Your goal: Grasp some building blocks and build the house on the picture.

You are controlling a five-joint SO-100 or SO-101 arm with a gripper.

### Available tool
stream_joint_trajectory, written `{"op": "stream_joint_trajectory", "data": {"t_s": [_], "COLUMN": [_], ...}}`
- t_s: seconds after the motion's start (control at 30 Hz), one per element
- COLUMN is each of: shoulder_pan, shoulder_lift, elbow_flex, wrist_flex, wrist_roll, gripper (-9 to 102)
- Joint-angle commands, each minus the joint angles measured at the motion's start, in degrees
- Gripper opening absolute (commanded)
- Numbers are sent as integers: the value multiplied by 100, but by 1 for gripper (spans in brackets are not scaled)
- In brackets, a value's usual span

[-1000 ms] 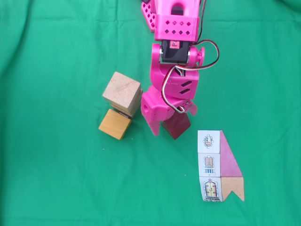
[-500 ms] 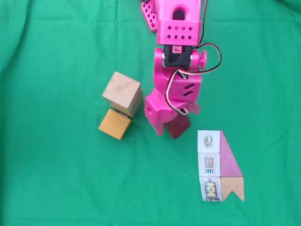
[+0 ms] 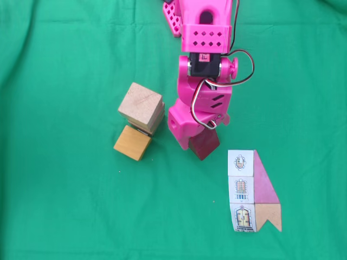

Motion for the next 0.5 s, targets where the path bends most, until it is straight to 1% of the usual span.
{"op": "stream_joint_trajectory", "data": {"t_s": [0.0, 0.47], "shoulder_pan": [-53, -44], "shoulder_lift": [53, 123], "elbow_flex": [-79, -97], "wrist_flex": [-79, -79], "wrist_roll": [-44, -44], "gripper": [46, 46]}}
